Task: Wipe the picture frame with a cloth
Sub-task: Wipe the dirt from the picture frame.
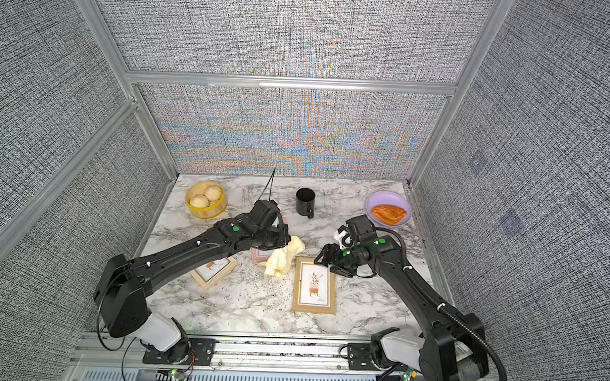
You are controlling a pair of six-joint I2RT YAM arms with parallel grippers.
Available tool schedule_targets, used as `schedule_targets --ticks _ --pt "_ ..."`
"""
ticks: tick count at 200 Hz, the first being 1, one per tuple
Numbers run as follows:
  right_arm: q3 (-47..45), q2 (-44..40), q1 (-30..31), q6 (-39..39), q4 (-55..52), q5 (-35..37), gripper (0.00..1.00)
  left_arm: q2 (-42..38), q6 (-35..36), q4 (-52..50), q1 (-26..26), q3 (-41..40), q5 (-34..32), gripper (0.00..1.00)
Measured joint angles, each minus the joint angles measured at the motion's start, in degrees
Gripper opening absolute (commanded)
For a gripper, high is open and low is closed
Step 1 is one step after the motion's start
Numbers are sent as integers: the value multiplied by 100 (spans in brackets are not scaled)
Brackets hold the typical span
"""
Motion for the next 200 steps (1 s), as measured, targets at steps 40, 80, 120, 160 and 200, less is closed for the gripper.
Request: schedule_targets --ticks 40,80,120,160,200 --pt "-409 164 0 -107 -87 708 67 627 208 -48 -238 348 -48 0" --pt "-944 415 44 -105 79 1172 66 1274 289 -96 -466 789 -48 0" --pt "-1108 734 258 9 599 1239 66 1843 400 -105 -535 1189 -48 0" --pt "-1115 1226 391 79 960 1263 55 2385 461 -107 -638 1532 2 0" --pt "-1176 1416 396 138 1023 1364 39 2767 507 -133 -675 1786 17 0"
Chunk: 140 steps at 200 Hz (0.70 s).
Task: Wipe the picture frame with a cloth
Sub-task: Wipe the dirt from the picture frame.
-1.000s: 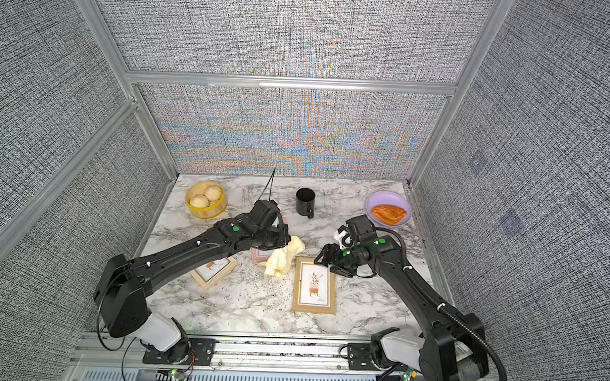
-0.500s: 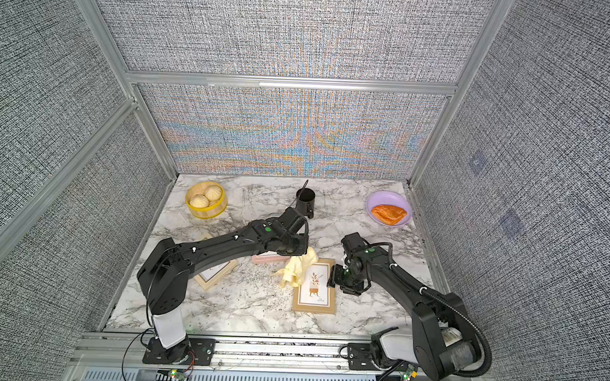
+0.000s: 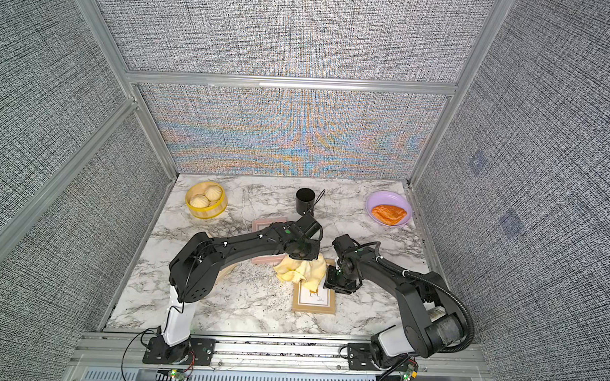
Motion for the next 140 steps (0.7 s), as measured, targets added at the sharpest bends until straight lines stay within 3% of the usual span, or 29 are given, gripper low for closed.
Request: schedule_targets --ticks 18,67,140 --pt "4 81 -4 -11 37 -26 28 188 24 9 -13 181 4 7" --pt "35 168 -2 -52 87 -114 10 820 197 -55 -127 791 179 8" --pt "160 284 -24 -39 -66 -116 1 1095 354 42 -186 1067 446 0"
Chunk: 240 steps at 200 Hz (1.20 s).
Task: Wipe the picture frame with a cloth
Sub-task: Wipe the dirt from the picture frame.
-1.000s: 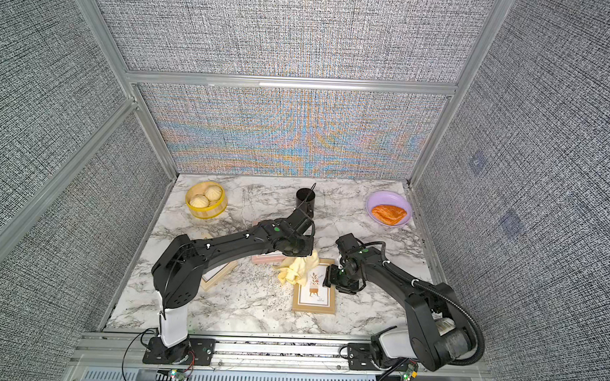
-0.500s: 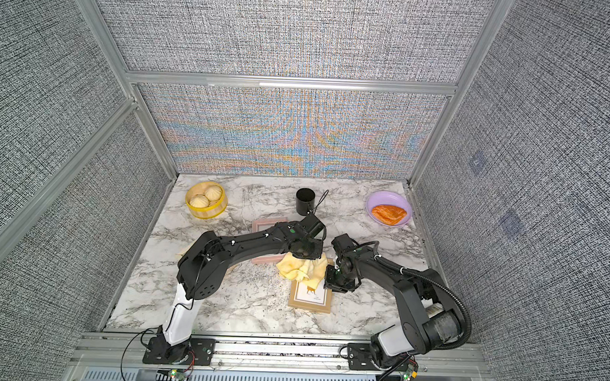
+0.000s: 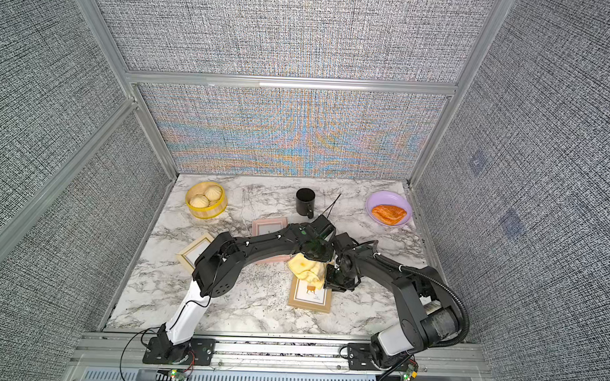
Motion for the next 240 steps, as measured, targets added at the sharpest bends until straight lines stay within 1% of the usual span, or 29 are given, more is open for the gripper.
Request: schedule_targets --ticks 17,45,70,109,125,153,168,180,203,240 --pt "76 59 20 28 -103 26 0 -164 55 22 59 -264 -52 0" --pt "186 155 24 46 -227 57 0 -549 136 -81 317 -798 -157 0" --pt "260 229 35 55 -304 59 0 -754 181 -199 490 -1036 -254 0" --pt "315 262 85 57 -354 105 0 -658 271 -267 470 -892 -173 0" --pt "374 302 105 57 -387 136 0 -446 284 -264 361 -601 -39 0" --pt "507 407 127 57 -518 168 0 35 302 20 111 -11 352 0" --pt "551 452 129 98 -568 173 0 251 302 -7 74 286 555 0" --pt "579 485 136 114 -601 186 0 295 306 -94 85 376 627 0" --pt "588 516 136 109 -610 184 0 177 407 -59 116 208 520 0" --pt "599 551 129 101 -621 177 0 -426 566 -273 402 -579 17 0"
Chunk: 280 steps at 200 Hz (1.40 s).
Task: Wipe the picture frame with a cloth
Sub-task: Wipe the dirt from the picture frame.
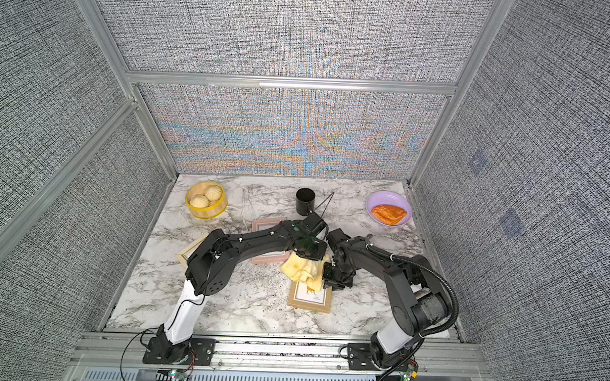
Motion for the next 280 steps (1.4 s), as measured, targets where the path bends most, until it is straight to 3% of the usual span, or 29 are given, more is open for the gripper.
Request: schedule_targets --ticks 52,87,156,184,209,280 --pt "79 81 -2 -11 -81 -9 0 -264 59 -13 114 -422 -229 0" --pt "125 127 -4 -22 -131 -15 0 -345 107 52 -107 -555 -354 0" --pt "74 127 9 -26 -83 -133 0 -1606 -44 236 -341 -2382 83 0" --pt "74 140 20 -26 -68 -164 0 -1829 -162 385 -426 -2732 232 0" --pt "79 153 28 -26 -66 -164 0 -1700 -260 199 -431 -2511 173 0" --pt "92 157 63 15 -68 -129 0 -654 -273 -402 20 -876 -396 0"
